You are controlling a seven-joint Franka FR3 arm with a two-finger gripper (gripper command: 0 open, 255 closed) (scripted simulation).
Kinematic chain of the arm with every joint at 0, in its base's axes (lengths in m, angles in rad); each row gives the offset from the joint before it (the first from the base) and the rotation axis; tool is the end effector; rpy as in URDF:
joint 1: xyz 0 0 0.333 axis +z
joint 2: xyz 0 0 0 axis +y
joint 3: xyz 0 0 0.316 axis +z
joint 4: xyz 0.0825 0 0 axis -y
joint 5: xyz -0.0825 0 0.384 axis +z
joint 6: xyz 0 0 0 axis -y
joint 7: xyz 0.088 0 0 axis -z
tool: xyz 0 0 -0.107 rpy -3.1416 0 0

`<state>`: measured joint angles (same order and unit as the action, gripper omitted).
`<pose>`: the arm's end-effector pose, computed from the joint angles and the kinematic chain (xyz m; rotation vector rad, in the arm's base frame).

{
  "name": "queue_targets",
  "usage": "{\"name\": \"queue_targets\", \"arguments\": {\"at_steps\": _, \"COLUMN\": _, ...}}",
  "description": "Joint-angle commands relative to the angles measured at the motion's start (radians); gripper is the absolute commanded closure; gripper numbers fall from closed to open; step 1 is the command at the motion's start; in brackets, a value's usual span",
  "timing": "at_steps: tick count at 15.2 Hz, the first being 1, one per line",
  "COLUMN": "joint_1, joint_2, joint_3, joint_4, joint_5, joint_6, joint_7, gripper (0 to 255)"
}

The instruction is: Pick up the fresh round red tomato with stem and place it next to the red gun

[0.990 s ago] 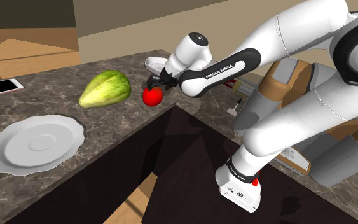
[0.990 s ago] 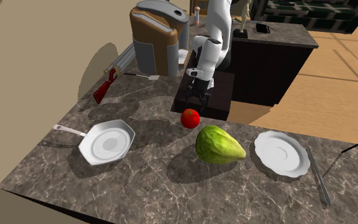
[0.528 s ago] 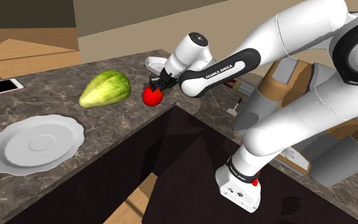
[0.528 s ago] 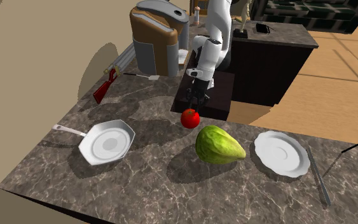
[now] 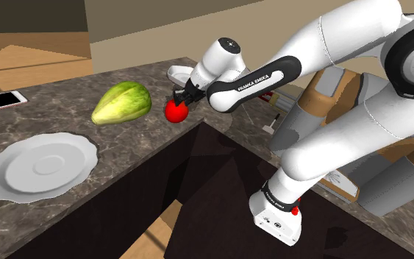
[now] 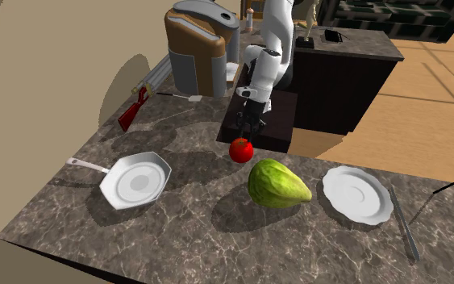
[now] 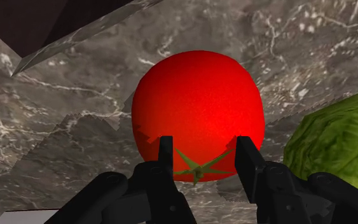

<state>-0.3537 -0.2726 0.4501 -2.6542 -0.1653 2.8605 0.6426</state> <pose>0.4441 0.0499 0.3702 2.9690 -0.5789 0.7456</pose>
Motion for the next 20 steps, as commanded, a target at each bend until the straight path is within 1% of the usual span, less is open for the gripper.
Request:
{"name": "queue_targets", "arguments": {"at_steps": 1, "joint_1": 0.011, "joint_2": -0.011, "joint_3": -0.010, "joint_4": 0.004, "joint_5": 0.014, "joint_6": -0.015, "joint_7": -0.013, "gripper": 255}}
{"name": "queue_targets", "arguments": {"at_steps": 5, "joint_1": 0.048, "joint_2": -0.053, "joint_3": -0.042, "joint_4": 0.025, "joint_5": 0.059, "joint_6": -0.078, "joint_7": -0.054, "gripper": 255}}
{"name": "queue_targets", "arguments": {"at_steps": 9, "joint_1": 0.073, "joint_2": -0.090, "joint_3": -0.066, "joint_4": 0.050, "joint_5": 0.090, "joint_6": -0.140, "joint_7": -0.085, "gripper": 255}}
{"name": "queue_targets", "arguments": {"at_steps": 20, "joint_1": 0.110, "joint_2": -0.169, "joint_3": -0.111, "joint_4": 0.139, "joint_5": 0.137, "joint_6": -0.307, "joint_7": -0.139, "gripper": 255}}
